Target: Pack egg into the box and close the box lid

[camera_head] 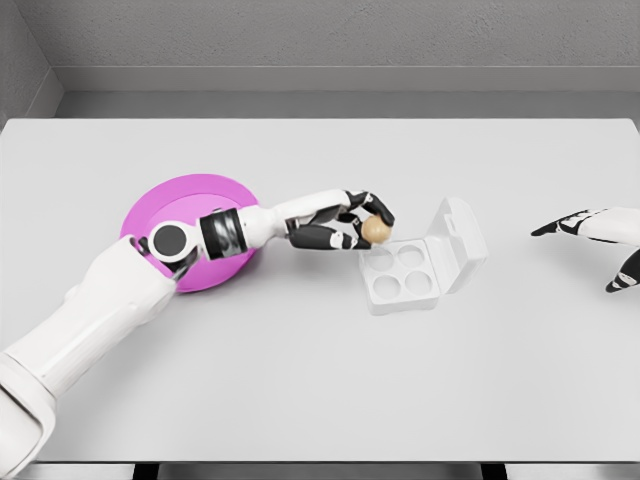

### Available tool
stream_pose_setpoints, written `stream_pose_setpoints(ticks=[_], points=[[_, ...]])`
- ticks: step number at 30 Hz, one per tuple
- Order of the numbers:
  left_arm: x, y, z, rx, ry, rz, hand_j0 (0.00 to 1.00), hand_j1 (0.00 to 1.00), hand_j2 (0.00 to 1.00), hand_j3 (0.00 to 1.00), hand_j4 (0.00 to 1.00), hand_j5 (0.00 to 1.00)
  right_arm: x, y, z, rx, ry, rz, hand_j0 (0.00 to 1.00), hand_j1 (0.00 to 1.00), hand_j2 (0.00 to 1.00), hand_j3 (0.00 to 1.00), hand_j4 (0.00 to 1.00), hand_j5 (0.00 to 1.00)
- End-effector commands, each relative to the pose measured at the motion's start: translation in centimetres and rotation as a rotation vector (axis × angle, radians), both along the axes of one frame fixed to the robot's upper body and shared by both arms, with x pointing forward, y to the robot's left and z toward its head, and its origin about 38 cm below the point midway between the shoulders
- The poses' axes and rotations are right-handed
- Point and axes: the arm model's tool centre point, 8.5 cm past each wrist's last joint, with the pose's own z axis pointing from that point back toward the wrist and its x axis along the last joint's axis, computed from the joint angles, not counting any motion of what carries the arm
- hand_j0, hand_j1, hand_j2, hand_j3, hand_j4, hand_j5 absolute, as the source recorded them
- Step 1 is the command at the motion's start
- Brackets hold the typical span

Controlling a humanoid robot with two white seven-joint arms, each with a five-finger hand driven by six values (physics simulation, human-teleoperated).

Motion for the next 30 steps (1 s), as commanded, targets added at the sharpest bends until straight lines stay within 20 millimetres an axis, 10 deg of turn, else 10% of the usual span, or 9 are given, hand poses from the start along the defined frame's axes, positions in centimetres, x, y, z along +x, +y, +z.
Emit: stream_pose_setpoints(ticks=[1, 30], points=[[-0.2, 0.0, -0.2, -0.009, 0.030, -0.004, 0.35, 0.35, 0.35, 0.35, 0.35, 0.35, 0.0, -0.1, 0.1, 0.004, -0.001, -0.007, 1.00, 1.00, 1.00, 1.00, 1.00, 1.00], [-0.6, -0.7, -1.0, 0.036, 0.125, 0.008, 0.37, 0.37, 0.37, 0.37, 0.37, 0.37, 0.0, -0.1, 0.1, 0.004, -0.001, -0.007, 1.00, 1.00, 1.00, 1.00, 1.00, 1.00]])
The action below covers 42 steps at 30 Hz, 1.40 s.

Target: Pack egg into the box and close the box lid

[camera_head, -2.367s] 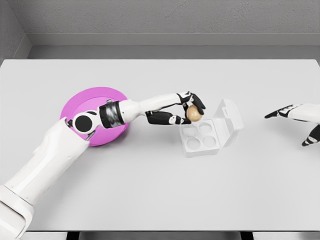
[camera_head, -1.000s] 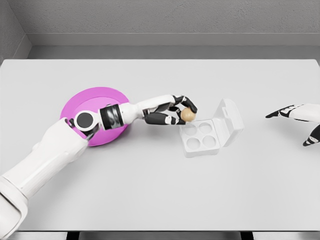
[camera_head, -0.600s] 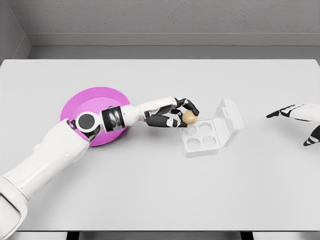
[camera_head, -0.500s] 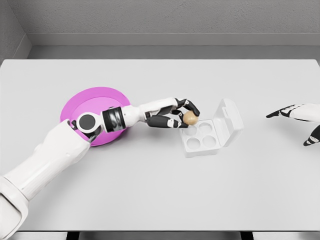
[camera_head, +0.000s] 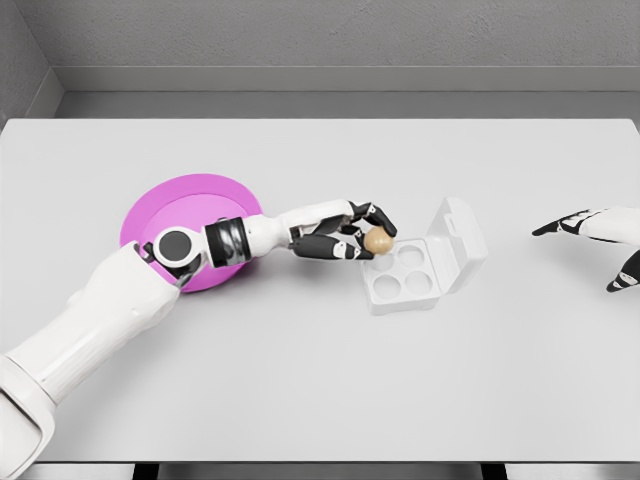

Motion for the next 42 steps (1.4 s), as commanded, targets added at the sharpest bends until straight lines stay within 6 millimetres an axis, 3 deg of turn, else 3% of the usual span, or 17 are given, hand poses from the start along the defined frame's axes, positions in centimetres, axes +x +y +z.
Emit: stream_pose_setpoints(ticks=[1, 9, 14, 20, 22, 29, 30, 32, 35, 42], points=[[0.0, -0.2, 0.1, 0.013, 0.062, 0.009, 0.37, 0.37, 0.37, 0.37, 0.37, 0.37, 0.0, 0.0, 0.1, 0.004, -0.001, -0.002, 1.00, 1.00, 1.00, 1.00, 1.00, 1.00], [0.0, 0.9, 0.3, 0.024, 0.061, 0.020, 0.37, 0.37, 0.37, 0.37, 0.37, 0.37, 0.0, -0.1, 0.1, 0.003, -0.001, -0.005, 1.00, 1.00, 1.00, 1.00, 1.00, 1.00], [-0.1, 0.5, 0.6, 0.016, 0.055, 0.009, 0.38, 0.38, 0.38, 0.38, 0.38, 0.38, 0.0, -0.1, 0.1, 0.003, -0.001, -0.005, 1.00, 1.00, 1.00, 1.00, 1.00, 1.00], [-0.1, 0.5, 0.6, 0.018, 0.051, 0.008, 0.66, 0.66, 0.66, 0.66, 0.66, 0.66, 0.0, -0.1, 0.1, 0.003, -0.001, -0.005, 1.00, 1.00, 1.00, 1.00, 1.00, 1.00], [-0.1, 0.4, 0.7, 0.016, 0.047, 0.006, 0.71, 0.71, 0.71, 0.71, 0.71, 0.71, 0.0, -0.1, 0.1, 0.003, -0.001, -0.005, 1.00, 1.00, 1.00, 1.00, 1.00, 1.00], [0.2, 0.7, 1.2, 0.006, 0.031, 0.013, 0.75, 0.75, 0.75, 0.75, 0.75, 0.75, 0.0, -0.1, 0.1, 0.003, -0.001, -0.005, 1.00, 1.00, 1.00, 1.00, 1.00, 1.00], [0.2, 1.1, 1.4, 0.002, 0.023, 0.016, 0.77, 0.77, 0.77, 0.77, 0.77, 0.77, 0.0, -0.1, 0.1, 0.003, -0.001, -0.005, 1.00, 1.00, 1.00, 1.00, 1.00, 1.00], [0.4, 2.8, 3.8, -0.046, -0.066, 0.017, 0.80, 0.80, 0.80, 0.80, 0.80, 0.80, 0.0, -0.1, 0.1, 0.003, -0.001, -0.005, 1.00, 1.00, 1.00, 1.00, 1.00, 1.00], [0.3, 4.2, 4.3, -0.039, -0.093, 0.022, 0.83, 0.83, 0.83, 0.83, 0.83, 0.83, 0.0, 0.0, 0.1, 0.003, -0.001, -0.003, 1.00, 1.00, 1.00, 1.00, 1.00, 1.00], [0.3, 5.1, 5.6, -0.098, -0.184, 0.016, 0.84, 0.84, 0.84, 0.84, 0.84, 0.84, 0.0, 0.0, 0.1, 0.003, -0.001, -0.002, 1.00, 1.00, 1.00, 1.00, 1.00, 1.00]])
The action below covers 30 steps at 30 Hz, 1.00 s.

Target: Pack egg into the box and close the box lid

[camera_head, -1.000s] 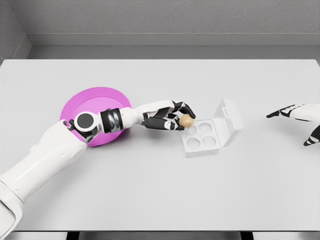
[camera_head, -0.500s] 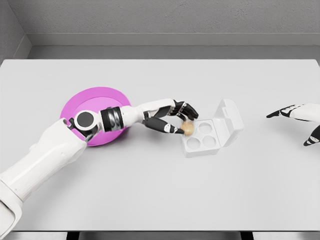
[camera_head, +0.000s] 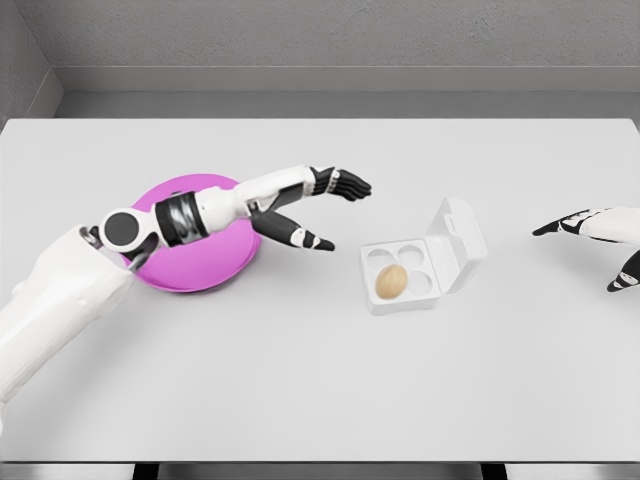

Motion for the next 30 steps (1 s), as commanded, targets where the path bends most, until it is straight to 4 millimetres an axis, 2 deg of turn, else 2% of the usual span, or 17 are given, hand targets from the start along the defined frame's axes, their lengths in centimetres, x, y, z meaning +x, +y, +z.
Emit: stream_pose_setpoints(ticks=[1, 5, 6, 7, 9, 10, 11, 12, 14, 16, 17, 21, 25, 28, 30], points=[[0.0, 0.4, 0.6, -0.029, -0.020, 0.000, 0.84, 0.84, 0.84, 0.84, 0.84, 0.84, 0.0, 0.0, 0.1, 0.004, 0.000, -0.002, 1.00, 1.00, 1.00, 1.00, 1.00, 1.00], [-0.1, 0.6, 0.8, -0.029, -0.028, -0.004, 0.88, 0.88, 0.88, 0.88, 0.88, 0.88, 0.1, 0.0, 0.2, 0.005, -0.005, -0.001, 1.00, 1.00, 1.00, 1.00, 1.00, 1.00], [-0.6, 0.8, 1.7, -0.044, -0.073, -0.025, 0.97, 0.97, 0.97, 0.97, 0.97, 0.97, 0.1, 0.2, 0.2, 0.009, -0.005, 0.003, 1.00, 1.00, 1.00, 1.00, 1.00, 1.00], [-1.5, 1.8, 3.1, -0.071, -0.155, -0.057, 1.00, 1.00, 1.00, 1.00, 1.00, 1.00, 0.2, 0.5, 0.0, 0.018, -0.005, 0.008, 1.00, 1.00, 1.00, 1.00, 1.00, 1.00], [-3.4, 5.1, 5.6, -0.029, -0.233, -0.085, 1.00, 1.00, 1.00, 1.00, 1.00, 1.00, 0.6, 1.1, 0.7, 0.029, -0.028, 0.020, 1.00, 1.00, 1.00, 1.00, 1.00, 1.00], [-4.0, 7.4, 6.5, 0.026, -0.260, -0.075, 1.00, 1.00, 1.00, 1.00, 1.00, 1.00, 0.5, 1.4, 1.0, 0.035, -0.038, 0.052, 1.00, 1.00, 1.00, 1.00, 1.00, 1.00], [-4.0, 9.1, 7.2, 0.053, -0.280, -0.049, 1.00, 1.00, 1.00, 1.00, 1.00, 1.00, 0.3, 1.3, 1.2, 0.037, -0.044, 0.079, 1.00, 1.00, 1.00, 1.00, 1.00, 1.00], [-4.2, 11.1, 6.8, 0.108, -0.275, -0.020, 1.00, 1.00, 1.00, 1.00, 1.00, 1.00, 0.3, 1.4, 1.0, 0.043, -0.042, 0.080, 1.00, 1.00, 1.00, 1.00, 1.00, 1.00], [-4.0, 11.3, 5.9, 0.136, -0.268, -0.011, 1.00, 1.00, 1.00, 1.00, 1.00, 1.00, 0.6, 1.5, 1.4, 0.044, -0.054, 0.082, 1.00, 1.00, 1.00, 1.00, 1.00, 1.00], [-3.7, 11.6, 5.8, 0.141, -0.265, 0.001, 1.00, 1.00, 1.00, 1.00, 1.00, 1.00, 1.0, 2.8, 1.2, 0.066, -0.061, 0.104, 1.00, 1.00, 1.00, 1.00, 1.00, 1.00], [-3.7, 11.6, 5.8, 0.141, -0.265, 0.003, 1.00, 1.00, 1.00, 1.00, 1.00, 1.00, 1.3, 4.0, 0.5, 0.091, -0.056, 0.123, 1.00, 1.00, 1.00, 1.00, 1.00, 1.00], [-3.9, 11.4, 5.3, 0.136, -0.255, -0.001, 1.00, 1.00, 1.00, 1.00, 1.00, 1.00, 0.7, 5.7, 0.0, 0.105, -0.045, 0.170, 1.00, 1.00, 1.00, 1.00, 1.00, 1.00], [-3.9, 11.3, 5.2, 0.133, -0.252, -0.002, 1.00, 1.00, 1.00, 1.00, 1.00, 1.00, -0.7, 6.4, 0.2, 0.088, -0.036, 0.220, 1.00, 1.00, 1.00, 1.00, 1.00, 1.00], [-3.8, 11.2, 5.3, 0.132, -0.254, -0.003, 1.00, 1.00, 1.00, 1.00, 1.00, 1.00, -0.8, 6.4, 0.5, 0.084, -0.041, 0.227, 1.00, 1.00, 1.00, 1.00, 1.00, 1.00], [-3.6, 11.5, 5.1, 0.137, -0.248, 0.008, 1.00, 1.00, 1.00, 1.00, 1.00, 1.00, -1.2, 6.9, 1.4, 0.077, -0.056, 0.254, 1.00, 1.00, 1.00, 1.00, 1.00, 1.00]])
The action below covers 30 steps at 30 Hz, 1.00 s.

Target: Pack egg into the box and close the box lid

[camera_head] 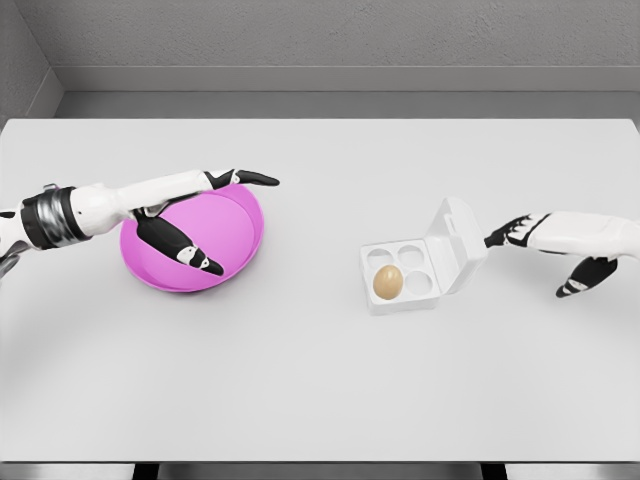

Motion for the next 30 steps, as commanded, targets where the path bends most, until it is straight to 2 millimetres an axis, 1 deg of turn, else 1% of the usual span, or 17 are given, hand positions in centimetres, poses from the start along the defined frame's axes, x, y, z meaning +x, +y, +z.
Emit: stream_pose_setpoints(ticks=[1, 2, 4, 6, 10, 12, 17, 19, 22, 23, 25, 26, 27, 28, 29, 30], points=[[0.1, 0.2, -0.1, -0.006, 0.007, 0.009, 1.00, 1.00, 1.00, 1.00, 1.00, 1.00, -0.5, 0.5, 1.0, -0.003, -0.016, 0.027, 1.00, 1.00, 1.00, 1.00, 1.00, 1.00], [0.2, -0.1, -0.1, -0.012, 0.008, 0.004, 1.00, 1.00, 1.00, 1.00, 1.00, 1.00, -0.7, 0.2, 1.5, -0.014, -0.023, 0.029, 1.00, 1.00, 1.00, 1.00, 1.00, 1.00], [0.3, -0.1, -0.2, -0.012, 0.010, 0.007, 1.00, 1.00, 1.00, 1.00, 1.00, 1.00, -0.9, 0.7, 1.8, -0.014, -0.029, 0.045, 1.00, 1.00, 1.00, 1.00, 1.00, 1.00], [0.3, 0.0, -0.2, -0.012, 0.010, 0.011, 1.00, 1.00, 1.00, 1.00, 1.00, 1.00, -1.1, 1.6, 2.2, -0.007, -0.040, 0.075, 1.00, 1.00, 1.00, 1.00, 1.00, 1.00], [0.4, -0.1, -0.2, -0.014, 0.009, 0.010, 1.00, 1.00, 1.00, 1.00, 1.00, 1.00, -1.5, 2.8, 2.8, 0.003, -0.057, 0.116, 1.00, 1.00, 1.00, 1.00, 1.00, 1.00], [0.4, 0.0, -0.2, -0.012, 0.011, 0.012, 1.00, 1.00, 1.00, 1.00, 1.00, 1.00, -1.4, 2.9, 3.1, 0.003, -0.063, 0.119, 1.00, 1.00, 1.00, 1.00, 1.00, 1.00], [0.4, 0.1, -0.4, -0.010, 0.016, 0.015, 1.00, 1.00, 1.00, 1.00, 1.00, 1.00, -1.6, 4.3, 3.5, 0.021, -0.079, 0.157, 1.00, 1.00, 1.00, 1.00, 1.00, 1.00], [0.5, 0.3, -0.6, -0.006, 0.021, 0.024, 1.00, 1.00, 1.00, 1.00, 1.00, 1.00, -1.3, 5.9, 2.9, 0.060, -0.078, 0.182, 1.00, 1.00, 1.00, 1.00, 1.00, 1.00], [0.5, 0.3, -0.7, -0.005, 0.023, 0.022, 1.00, 1.00, 1.00, 1.00, 1.00, 1.00, -1.1, 9.0, 1.6, 0.136, -0.067, 0.230, 1.00, 1.00, 1.00, 1.00, 1.00, 1.00], [0.5, 0.3, -0.8, -0.004, 0.024, 0.022, 1.00, 1.00, 1.00, 1.00, 1.00, 1.00, -1.1, 9.2, 1.6, 0.140, -0.068, 0.233, 1.00, 1.00, 1.00, 1.00, 1.00, 1.00], [0.5, 0.3, -0.8, -0.004, 0.024, 0.024, 1.00, 1.00, 1.00, 1.00, 1.00, 1.00, -0.9, 8.9, 2.0, 0.137, -0.078, 0.226, 1.00, 1.00, 1.00, 1.00, 1.00, 1.00], [0.5, 0.4, -0.8, -0.003, 0.024, 0.026, 1.00, 1.00, 1.00, 1.00, 1.00, 1.00, -0.5, 8.2, 3.2, 0.128, -0.109, 0.209, 1.00, 1.00, 1.00, 1.00, 1.00, 1.00], [0.5, 0.3, -0.8, -0.004, 0.024, 0.025, 1.00, 1.00, 1.00, 1.00, 1.00, 1.00, -0.2, 6.5, 4.8, 0.115, -0.150, 0.171, 1.00, 1.00, 1.00, 1.00, 1.00, 1.00], [0.5, 0.4, -0.8, -0.003, 0.024, 0.026, 1.00, 1.00, 1.00, 1.00, 1.00, 1.00, -0.1, 5.2, 5.9, 0.096, -0.176, 0.144, 1.00, 1.00, 1.00, 1.00, 1.00, 1.00], [0.5, 0.4, -0.8, -0.003, 0.024, 0.026, 1.00, 1.00, 1.00, 1.00, 1.00, 1.00, 0.1, 4.0, 6.4, 0.081, -0.184, 0.115, 1.00, 1.00, 1.00, 1.00, 1.00, 1.00], [0.5, 0.5, -0.7, -0.004, 0.021, 0.028, 1.00, 1.00, 1.00, 1.00, 1.00, 1.00, 0.6, 2.7, 6.2, 0.075, -0.176, 0.072, 1.00, 1.00, 1.00, 1.00, 1.00, 1.00]])
